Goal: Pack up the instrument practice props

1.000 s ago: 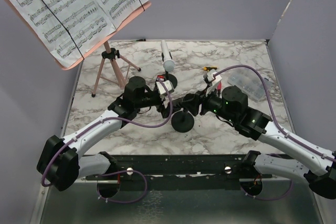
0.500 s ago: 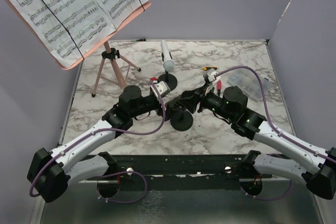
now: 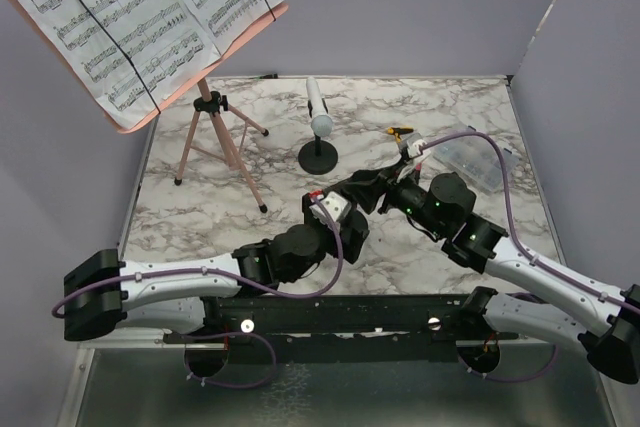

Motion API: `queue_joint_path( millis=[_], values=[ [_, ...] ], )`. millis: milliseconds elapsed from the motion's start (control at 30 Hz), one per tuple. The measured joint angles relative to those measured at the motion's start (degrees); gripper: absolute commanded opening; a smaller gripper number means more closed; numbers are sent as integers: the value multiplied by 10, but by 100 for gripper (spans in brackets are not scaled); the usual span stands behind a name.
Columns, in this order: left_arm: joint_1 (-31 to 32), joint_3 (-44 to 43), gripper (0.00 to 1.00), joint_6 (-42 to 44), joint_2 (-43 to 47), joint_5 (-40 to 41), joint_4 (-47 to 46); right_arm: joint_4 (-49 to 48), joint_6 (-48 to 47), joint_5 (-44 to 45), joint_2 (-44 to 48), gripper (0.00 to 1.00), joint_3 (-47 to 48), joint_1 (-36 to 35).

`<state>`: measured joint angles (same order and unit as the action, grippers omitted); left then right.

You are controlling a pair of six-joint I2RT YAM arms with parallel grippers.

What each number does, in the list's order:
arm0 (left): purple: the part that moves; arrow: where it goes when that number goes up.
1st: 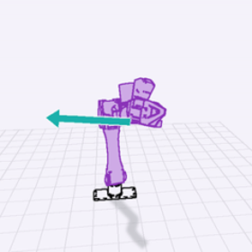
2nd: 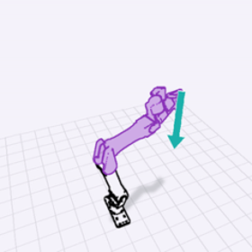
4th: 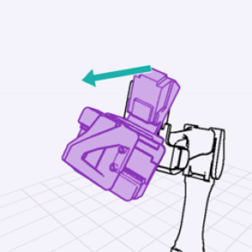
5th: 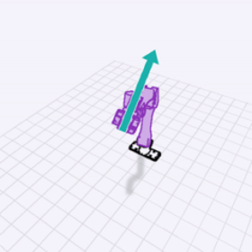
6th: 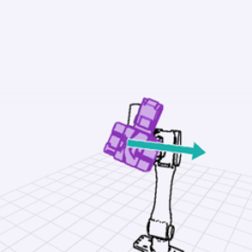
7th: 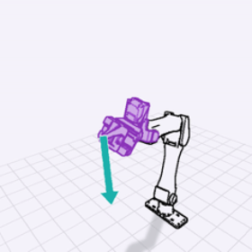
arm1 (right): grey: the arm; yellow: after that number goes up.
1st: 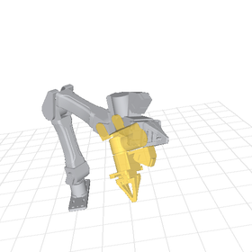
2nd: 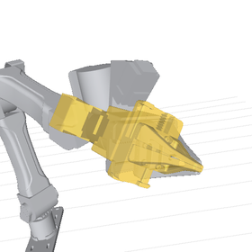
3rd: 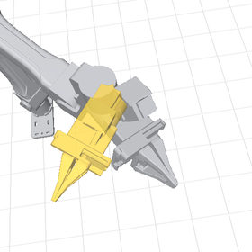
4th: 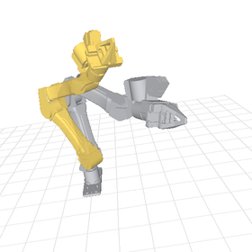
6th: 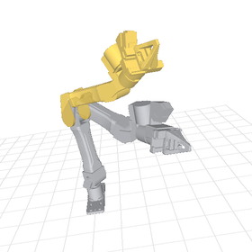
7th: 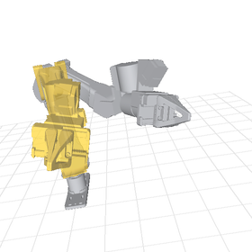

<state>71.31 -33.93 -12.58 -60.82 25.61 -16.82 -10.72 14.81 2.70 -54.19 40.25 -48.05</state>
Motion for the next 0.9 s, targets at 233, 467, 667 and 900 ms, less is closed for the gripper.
queue_joint_path(
  millis=[233,467,667,900],
  values=[
    [19,0,90,-32,-117,158,-82,-9,13,15,22,1,-21,0],
    [19,0,80,-17,-210,229,-216,-9,21,19,24,1,-22,0],
    [-2,6,65,1,-252,228,-316,-7,25,20,26,1,-24,0],
    [-37,19,27,17,-283,179,-402,-2,35,22,33,1,-28,0]
  ],
)
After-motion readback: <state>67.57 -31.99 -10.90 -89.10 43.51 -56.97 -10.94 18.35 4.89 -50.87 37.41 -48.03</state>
